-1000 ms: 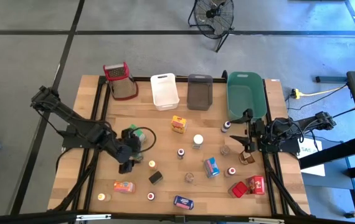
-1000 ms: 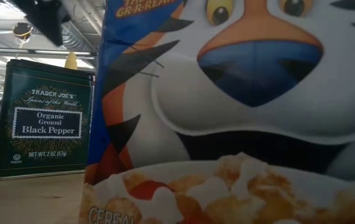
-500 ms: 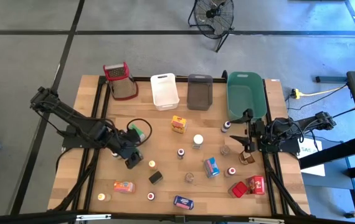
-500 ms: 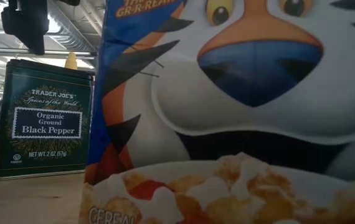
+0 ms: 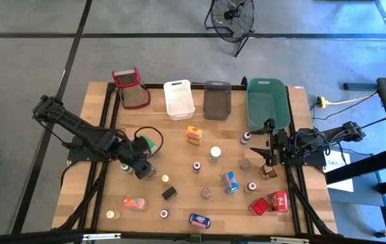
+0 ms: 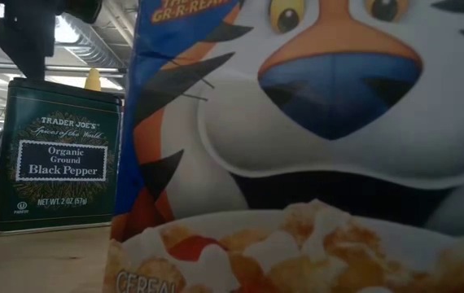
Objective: Pick & Place Kitchen Items
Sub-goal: Put the green seasoning bottle into the white bin
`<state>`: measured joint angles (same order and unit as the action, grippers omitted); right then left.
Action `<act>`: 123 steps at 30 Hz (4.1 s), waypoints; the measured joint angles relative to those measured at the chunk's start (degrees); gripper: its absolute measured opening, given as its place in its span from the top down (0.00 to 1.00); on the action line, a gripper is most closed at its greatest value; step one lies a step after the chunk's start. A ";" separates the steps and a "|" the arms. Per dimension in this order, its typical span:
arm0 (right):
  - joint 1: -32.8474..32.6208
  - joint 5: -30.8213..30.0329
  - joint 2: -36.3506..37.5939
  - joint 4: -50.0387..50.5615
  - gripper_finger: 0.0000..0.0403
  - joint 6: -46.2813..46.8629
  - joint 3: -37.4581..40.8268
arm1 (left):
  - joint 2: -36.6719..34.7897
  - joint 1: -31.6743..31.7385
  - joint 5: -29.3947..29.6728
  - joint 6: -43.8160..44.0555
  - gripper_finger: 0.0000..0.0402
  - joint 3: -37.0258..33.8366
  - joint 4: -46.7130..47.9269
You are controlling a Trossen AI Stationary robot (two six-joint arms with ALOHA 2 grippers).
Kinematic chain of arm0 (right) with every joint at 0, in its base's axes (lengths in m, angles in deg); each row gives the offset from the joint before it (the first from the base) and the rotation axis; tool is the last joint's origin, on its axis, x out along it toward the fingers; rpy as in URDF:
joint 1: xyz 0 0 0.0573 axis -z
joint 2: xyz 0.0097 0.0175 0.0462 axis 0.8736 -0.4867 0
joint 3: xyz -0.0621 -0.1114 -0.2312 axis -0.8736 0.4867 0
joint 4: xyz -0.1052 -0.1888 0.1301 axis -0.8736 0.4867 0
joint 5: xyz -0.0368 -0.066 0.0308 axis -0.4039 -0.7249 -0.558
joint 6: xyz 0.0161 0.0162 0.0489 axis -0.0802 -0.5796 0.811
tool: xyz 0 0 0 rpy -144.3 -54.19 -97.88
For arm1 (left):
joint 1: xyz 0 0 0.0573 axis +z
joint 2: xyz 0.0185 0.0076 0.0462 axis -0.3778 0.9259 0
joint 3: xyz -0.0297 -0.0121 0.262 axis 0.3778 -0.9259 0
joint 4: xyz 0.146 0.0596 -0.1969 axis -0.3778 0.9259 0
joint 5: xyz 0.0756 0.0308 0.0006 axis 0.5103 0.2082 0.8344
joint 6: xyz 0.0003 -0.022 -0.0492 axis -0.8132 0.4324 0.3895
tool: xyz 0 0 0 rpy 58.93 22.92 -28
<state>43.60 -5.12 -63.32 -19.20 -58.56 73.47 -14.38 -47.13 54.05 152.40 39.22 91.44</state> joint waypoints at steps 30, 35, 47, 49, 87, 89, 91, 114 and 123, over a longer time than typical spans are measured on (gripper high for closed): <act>0.01 0.00 0.00 0.16 0.24 -0.02 0.00 | 12.42 5.10 -5.69 -7.50 0.20 0.00 -2.04; 0.00 0.00 0.00 0.26 0.24 -0.02 0.00 | 12.42 5.06 -4.26 -7.69 0.20 0.00 -2.17; 0.00 0.00 0.00 0.46 0.24 -0.02 0.00 | 12.42 3.84 -6.17 -5.30 0.20 0.00 -2.70; 0.02 0.00 0.00 0.46 0.24 -0.02 0.00 | 12.42 3.58 -6.05 -5.19 0.20 0.00 -2.69; 0.00 0.02 0.00 0.44 0.24 -0.02 0.00 | 21.54 3.72 -6.58 -7.99 0.20 -0.57 -6.74; 0.02 0.00 0.00 0.42 0.24 0.00 0.00 | 21.54 3.70 -6.62 -7.87 0.20 -0.57 -6.74; 0.02 0.02 0.01 0.42 0.24 -0.02 0.00 | 21.57 3.70 -6.62 -7.69 0.21 -0.57 -6.72; 0.00 0.02 0.00 0.42 0.24 0.00 0.00 | 25.83 3.50 -8.55 -12.50 0.51 0.51 -7.31; 0.01 0.04 0.01 0.43 0.24 0.42 0.00 | 25.93 3.22 -7.20 -12.65 0.51 5.19 0.07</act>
<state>43.61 -5.08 -63.31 -18.77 -58.15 73.47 11.55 -43.91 46.85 139.75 44.41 91.51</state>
